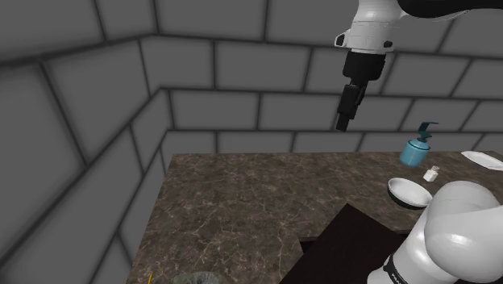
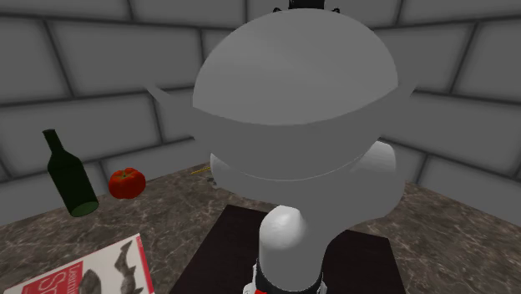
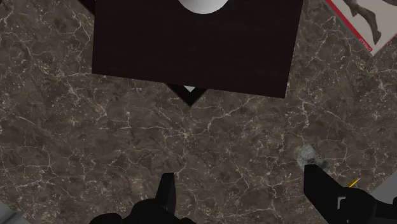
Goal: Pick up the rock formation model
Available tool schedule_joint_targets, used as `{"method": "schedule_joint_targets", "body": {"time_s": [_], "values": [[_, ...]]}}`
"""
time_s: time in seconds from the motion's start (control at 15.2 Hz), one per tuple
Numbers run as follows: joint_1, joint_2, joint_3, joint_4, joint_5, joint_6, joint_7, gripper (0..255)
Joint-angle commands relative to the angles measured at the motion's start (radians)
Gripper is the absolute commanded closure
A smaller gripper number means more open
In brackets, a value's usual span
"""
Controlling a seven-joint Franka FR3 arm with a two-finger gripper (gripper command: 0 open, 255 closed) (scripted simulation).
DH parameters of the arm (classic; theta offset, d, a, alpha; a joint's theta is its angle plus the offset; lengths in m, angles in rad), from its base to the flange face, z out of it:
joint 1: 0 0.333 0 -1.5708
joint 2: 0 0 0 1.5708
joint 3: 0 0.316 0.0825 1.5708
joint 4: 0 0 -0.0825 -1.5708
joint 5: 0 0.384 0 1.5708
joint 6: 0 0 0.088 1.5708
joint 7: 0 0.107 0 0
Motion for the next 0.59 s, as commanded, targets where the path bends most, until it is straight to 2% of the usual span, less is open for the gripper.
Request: {"method": "schedule_joint_targets", "body": {"time_s": [0.0,0.53], "values": [[0.0,0.0,0.0,0.0,0.0,0.0,0.0,0],[0.051,0.159,0.116,-0.079,0.026,0.213,0.022,0]]}}
